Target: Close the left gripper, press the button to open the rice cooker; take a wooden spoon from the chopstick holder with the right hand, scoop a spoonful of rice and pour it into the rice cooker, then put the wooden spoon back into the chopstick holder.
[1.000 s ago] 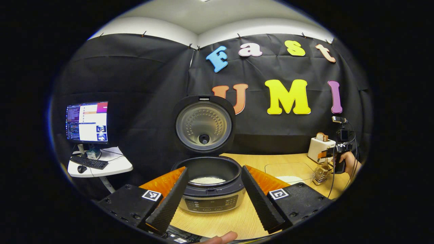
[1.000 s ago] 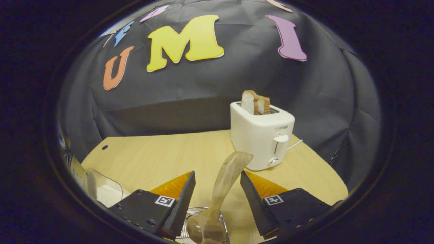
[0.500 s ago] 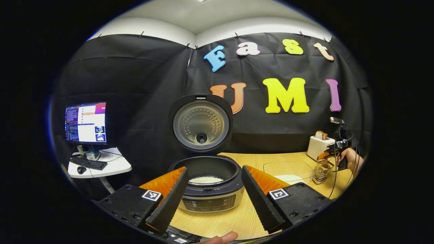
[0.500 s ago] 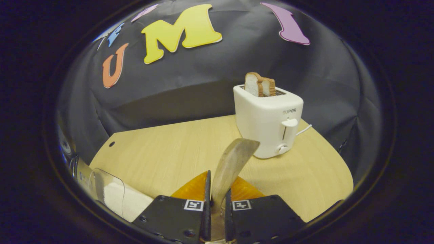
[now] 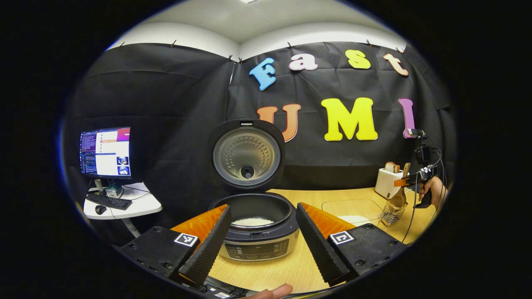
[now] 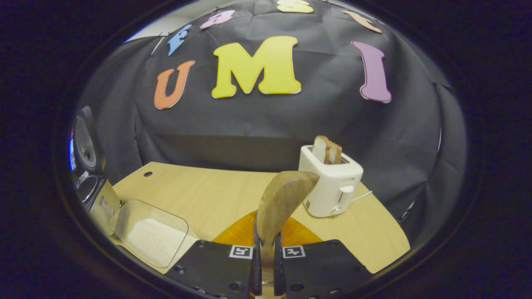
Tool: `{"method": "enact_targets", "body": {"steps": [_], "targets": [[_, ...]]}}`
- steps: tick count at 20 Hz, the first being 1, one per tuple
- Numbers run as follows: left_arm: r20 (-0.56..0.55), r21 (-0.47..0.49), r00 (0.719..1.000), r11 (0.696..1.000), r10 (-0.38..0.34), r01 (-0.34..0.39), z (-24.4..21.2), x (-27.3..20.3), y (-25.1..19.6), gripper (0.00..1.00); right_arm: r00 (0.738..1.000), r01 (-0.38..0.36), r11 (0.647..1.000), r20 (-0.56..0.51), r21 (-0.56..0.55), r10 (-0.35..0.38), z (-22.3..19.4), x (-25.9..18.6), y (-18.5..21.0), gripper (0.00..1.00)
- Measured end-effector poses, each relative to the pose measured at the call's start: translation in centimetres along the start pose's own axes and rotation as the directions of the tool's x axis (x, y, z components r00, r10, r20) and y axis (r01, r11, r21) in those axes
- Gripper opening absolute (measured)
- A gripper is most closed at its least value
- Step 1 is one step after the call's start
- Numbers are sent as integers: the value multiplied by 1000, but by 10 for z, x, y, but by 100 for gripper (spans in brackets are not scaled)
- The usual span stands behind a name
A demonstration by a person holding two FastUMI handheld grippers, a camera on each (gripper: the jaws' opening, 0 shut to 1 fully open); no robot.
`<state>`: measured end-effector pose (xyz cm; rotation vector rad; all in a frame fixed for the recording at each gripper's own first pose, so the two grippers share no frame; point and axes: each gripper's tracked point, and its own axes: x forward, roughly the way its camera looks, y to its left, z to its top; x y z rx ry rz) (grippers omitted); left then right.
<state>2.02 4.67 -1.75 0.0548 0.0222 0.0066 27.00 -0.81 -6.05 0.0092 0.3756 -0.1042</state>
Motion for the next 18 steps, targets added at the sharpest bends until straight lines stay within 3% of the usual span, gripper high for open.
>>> {"method": "enact_targets", "body": {"steps": [2, 3, 9, 12, 15, 18], "targets": [[7, 2, 1000, 1000, -5, 5, 2, -3, 1, 99, 997, 45, 999, 70, -12, -45, 30, -22, -1, 12], [10, 0, 1000, 1000, -7, 7, 4, -4, 0, 99, 994, 51, 999, 96, 2, -51, 42, -31, 2, 4], [29, -17, 999, 1000, -16, 16, 10, -10, 8, 99, 991, -67, 998, 120, 6, 66, 73, -63, 72, 4], [31, -3, 999, 1000, 17, -17, 10, -11, 14, 99, 992, -65, 998, 112, -6, 65, 64, -62, 105, 3], [36, 7, 999, 1000, 14, -15, 11, -11, 11, 99, 991, -102, 994, 80, -37, 105, 47, -53, 148, 4], [39, 12, 999, 1000, 15, -15, 11, -11, 13, 99, 994, -93, 992, 44, -87, 97, 24, -38, 176, 4]]}}
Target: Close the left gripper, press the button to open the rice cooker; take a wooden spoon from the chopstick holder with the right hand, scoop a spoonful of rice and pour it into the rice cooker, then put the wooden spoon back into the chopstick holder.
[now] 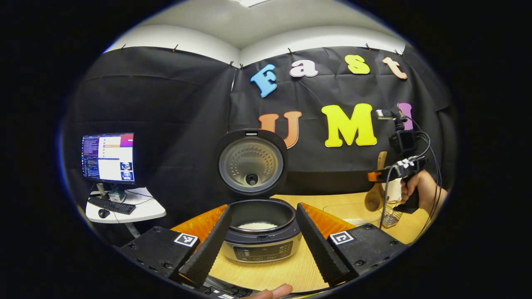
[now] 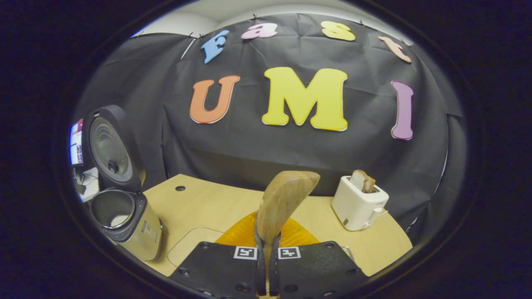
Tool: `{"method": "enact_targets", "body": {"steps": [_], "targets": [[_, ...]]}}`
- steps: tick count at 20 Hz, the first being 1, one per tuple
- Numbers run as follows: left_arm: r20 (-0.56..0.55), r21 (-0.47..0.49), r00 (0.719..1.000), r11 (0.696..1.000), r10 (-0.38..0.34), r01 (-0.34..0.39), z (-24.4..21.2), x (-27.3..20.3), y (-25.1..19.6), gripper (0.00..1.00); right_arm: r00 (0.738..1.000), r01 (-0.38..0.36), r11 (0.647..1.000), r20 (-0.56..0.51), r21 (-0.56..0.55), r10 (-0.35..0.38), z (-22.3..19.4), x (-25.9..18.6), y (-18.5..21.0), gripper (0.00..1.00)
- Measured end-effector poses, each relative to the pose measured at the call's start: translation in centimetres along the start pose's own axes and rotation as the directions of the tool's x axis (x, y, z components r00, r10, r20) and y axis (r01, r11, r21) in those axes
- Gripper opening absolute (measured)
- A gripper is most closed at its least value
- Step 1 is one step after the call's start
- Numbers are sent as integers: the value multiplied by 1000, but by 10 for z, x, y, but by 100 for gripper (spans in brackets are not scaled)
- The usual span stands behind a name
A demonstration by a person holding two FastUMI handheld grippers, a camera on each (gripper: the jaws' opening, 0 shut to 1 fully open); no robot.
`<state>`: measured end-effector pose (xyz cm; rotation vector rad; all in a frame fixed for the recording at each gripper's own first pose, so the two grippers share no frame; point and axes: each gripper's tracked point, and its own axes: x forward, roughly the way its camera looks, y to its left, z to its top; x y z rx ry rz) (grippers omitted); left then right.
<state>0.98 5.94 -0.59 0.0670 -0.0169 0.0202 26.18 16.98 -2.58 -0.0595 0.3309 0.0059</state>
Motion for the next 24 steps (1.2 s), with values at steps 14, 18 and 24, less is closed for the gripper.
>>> {"method": "enact_targets", "body": {"steps": [14, 18, 24], "targets": [[-17, -45, 1000, 999, 3, -4, -6, 6, 10, 99, 952, 305, 947, 36, -105, -303, -53, 36, 9, 4], [-13, -41, 1000, 999, -14, 14, -6, 6, 7, 99, 939, 345, 934, 14, -90, -345, -64, 45, 11, 4], [-32, -66, 999, 998, -13, 10, -11, 8, 11, 99, 961, 272, 962, -61, 26, -270, -75, 52, 53, 4]]}}
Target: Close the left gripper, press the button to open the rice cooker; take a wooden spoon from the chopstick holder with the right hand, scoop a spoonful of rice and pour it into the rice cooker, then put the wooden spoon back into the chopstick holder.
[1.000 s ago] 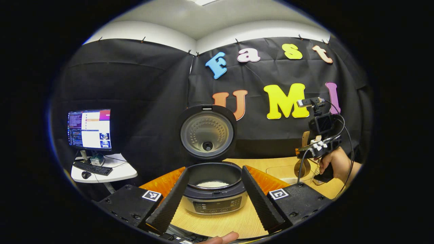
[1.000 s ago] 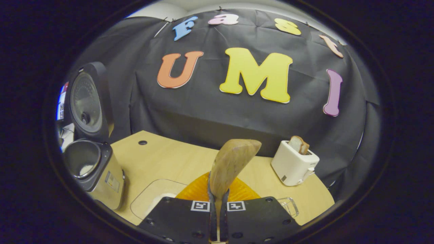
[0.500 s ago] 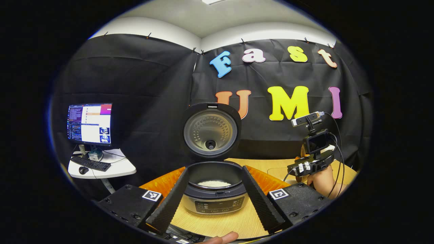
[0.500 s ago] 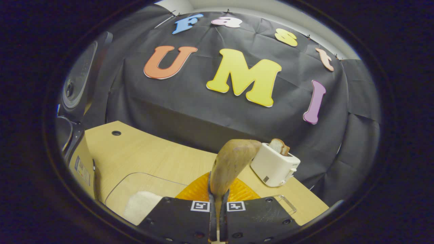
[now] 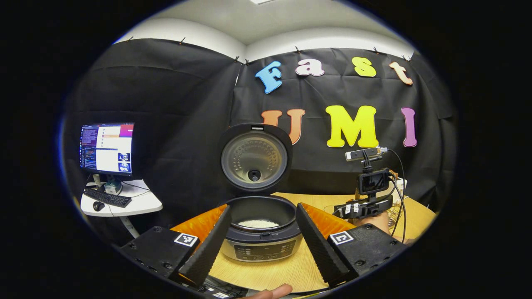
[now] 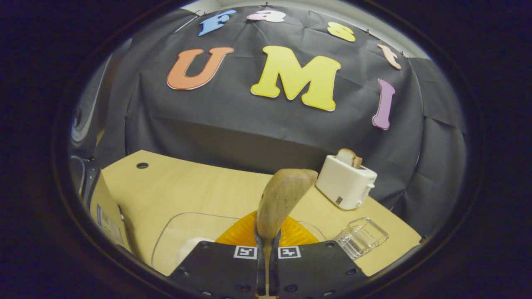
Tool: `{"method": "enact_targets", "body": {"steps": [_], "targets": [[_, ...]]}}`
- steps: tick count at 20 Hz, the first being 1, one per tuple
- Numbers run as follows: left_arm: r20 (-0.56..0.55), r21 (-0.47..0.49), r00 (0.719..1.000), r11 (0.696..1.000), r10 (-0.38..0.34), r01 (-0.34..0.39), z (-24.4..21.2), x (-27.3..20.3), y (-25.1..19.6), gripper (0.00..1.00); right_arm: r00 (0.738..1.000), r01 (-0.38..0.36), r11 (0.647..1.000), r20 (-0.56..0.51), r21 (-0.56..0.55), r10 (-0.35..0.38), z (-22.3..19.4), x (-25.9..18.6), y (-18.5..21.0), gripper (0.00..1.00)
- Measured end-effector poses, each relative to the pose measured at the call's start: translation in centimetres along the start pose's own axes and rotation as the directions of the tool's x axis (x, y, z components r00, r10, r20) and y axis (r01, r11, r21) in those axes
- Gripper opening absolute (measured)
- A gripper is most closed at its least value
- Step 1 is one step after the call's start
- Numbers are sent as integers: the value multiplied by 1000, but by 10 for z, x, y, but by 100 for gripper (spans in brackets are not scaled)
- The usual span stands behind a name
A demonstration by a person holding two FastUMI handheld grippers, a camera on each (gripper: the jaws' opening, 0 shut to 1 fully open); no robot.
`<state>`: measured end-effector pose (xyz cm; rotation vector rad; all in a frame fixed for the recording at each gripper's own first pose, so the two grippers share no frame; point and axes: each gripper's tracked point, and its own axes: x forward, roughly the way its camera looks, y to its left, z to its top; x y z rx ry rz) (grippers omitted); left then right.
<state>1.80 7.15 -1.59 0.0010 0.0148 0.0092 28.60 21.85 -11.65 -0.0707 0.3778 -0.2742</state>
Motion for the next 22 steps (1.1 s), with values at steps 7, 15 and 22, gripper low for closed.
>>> {"method": "enact_targets", "body": {"steps": [7, 15, 22], "targets": [[-5, -16, 1000, 1000, -5, 5, 0, 2, 1, 99, 995, -82, 985, -44, 154, 90, -7, -17, 24, 4], [-16, -33, 999, 999, -34, 34, -3, 2, -8, 99, 984, -49, 853, -122, 519, 130, -26, -29, -2, 4], [-29, -30, 998, 998, -55, 54, -7, 3, -18, 99, 942, -46, 688, -197, 724, 271, -42, -31, -11, 4]]}}
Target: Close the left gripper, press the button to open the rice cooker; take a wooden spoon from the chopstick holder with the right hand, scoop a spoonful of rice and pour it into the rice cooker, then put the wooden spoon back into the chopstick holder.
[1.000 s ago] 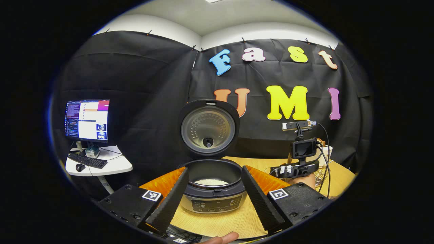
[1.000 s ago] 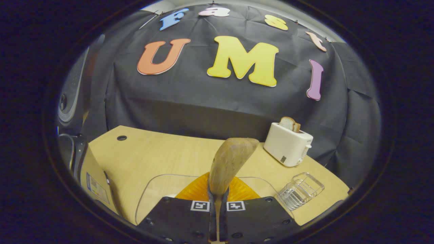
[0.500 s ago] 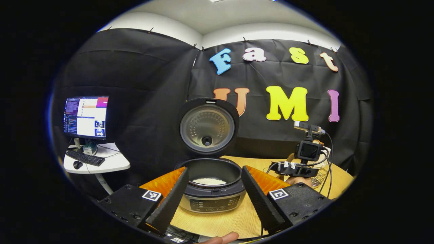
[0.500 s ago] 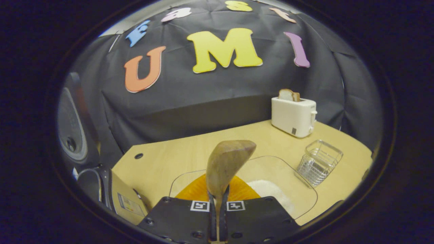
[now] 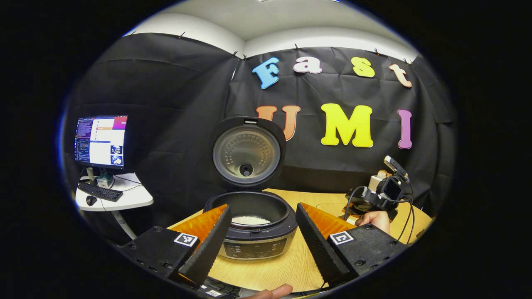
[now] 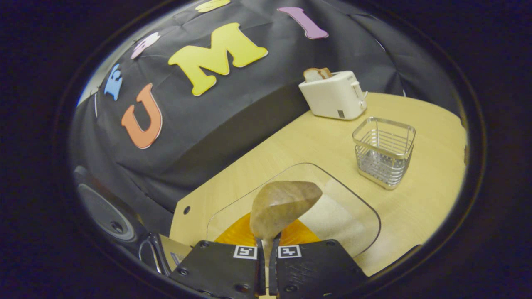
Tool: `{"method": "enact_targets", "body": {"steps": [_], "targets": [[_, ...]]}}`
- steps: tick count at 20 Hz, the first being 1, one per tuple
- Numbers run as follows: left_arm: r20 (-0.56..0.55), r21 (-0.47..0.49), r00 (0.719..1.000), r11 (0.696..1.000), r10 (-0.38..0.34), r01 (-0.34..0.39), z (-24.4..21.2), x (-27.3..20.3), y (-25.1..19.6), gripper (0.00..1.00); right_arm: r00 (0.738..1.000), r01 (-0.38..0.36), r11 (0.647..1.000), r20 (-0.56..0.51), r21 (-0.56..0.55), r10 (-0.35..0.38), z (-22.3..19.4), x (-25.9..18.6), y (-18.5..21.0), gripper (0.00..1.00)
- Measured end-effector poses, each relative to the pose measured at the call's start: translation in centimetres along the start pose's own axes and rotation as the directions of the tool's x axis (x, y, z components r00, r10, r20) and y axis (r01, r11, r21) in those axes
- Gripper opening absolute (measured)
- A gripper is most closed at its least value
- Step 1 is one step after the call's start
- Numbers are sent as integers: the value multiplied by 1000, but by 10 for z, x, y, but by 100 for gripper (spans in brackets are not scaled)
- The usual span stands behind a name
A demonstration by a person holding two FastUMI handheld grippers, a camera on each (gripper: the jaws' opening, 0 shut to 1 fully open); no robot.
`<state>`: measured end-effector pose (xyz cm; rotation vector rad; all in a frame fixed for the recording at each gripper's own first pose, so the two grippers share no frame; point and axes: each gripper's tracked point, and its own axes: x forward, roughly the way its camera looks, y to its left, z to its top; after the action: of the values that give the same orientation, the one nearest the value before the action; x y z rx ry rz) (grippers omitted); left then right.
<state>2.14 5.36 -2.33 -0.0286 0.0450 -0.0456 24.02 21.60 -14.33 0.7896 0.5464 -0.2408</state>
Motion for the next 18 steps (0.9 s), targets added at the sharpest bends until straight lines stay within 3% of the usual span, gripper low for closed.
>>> {"method": "enact_targets", "body": {"steps": [4, 7, 10, 18], "targets": [[-4, 0, 1000, 1000, -2, 2, -2, 1, -1, 99, 993, -86, 984, -70, 157, 98, -2, 1, 10, 4], [-4, 2, 1000, 1000, -2, 2, -1, 2, -1, 99, 991, -108, 976, -61, 187, 121, -1, 2, 12, 4], [-2, 0, 1000, 1000, -2, 2, -1, 2, 0, 99, 981, -164, 948, -54, 273, 185, -1, 3, 19, 3], [-15, 2, 1000, 1000, 4, -4, -6, 6, 0, 99, 977, -196, 879, 11, 434, 212, 19, -9, 5, 3]]}}
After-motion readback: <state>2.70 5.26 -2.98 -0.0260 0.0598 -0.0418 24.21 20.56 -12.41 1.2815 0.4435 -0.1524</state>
